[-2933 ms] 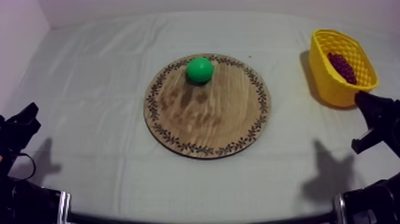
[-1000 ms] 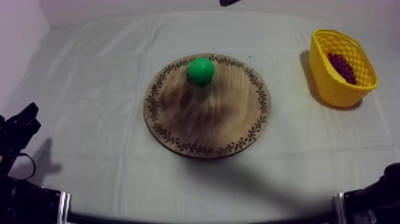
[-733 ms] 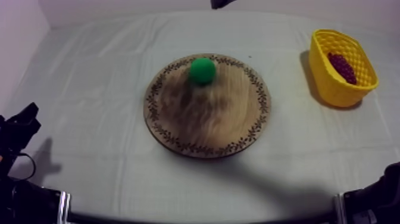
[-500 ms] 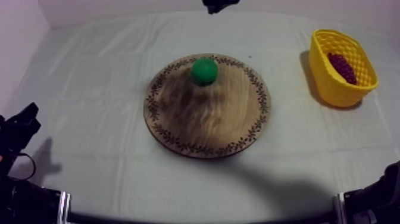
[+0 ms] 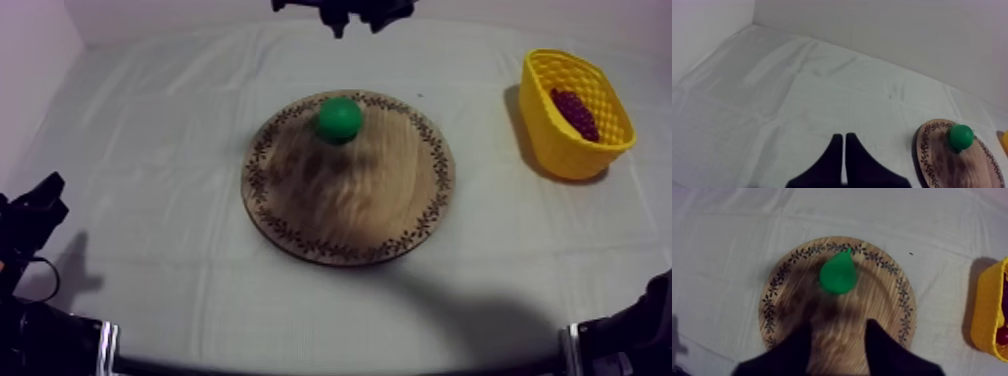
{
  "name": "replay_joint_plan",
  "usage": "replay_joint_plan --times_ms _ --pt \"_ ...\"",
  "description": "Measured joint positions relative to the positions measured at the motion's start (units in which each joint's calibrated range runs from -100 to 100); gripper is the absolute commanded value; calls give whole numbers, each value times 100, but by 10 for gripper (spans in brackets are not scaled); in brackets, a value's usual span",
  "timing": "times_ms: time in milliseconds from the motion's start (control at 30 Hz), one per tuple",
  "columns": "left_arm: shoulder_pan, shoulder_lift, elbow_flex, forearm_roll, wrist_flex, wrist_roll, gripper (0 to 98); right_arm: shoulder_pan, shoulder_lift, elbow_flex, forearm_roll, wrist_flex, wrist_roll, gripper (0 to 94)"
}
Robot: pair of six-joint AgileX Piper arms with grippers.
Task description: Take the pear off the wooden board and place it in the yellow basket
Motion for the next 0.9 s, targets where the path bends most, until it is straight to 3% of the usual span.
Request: replay_joint_plan --times_ms 200,900 --pt "0 0 0 0 0 0 1 31 22 82 -24 -11 0 663" --pt "0 0 0 0 0 0 1 297 900 276 -362 -575 -89 700"
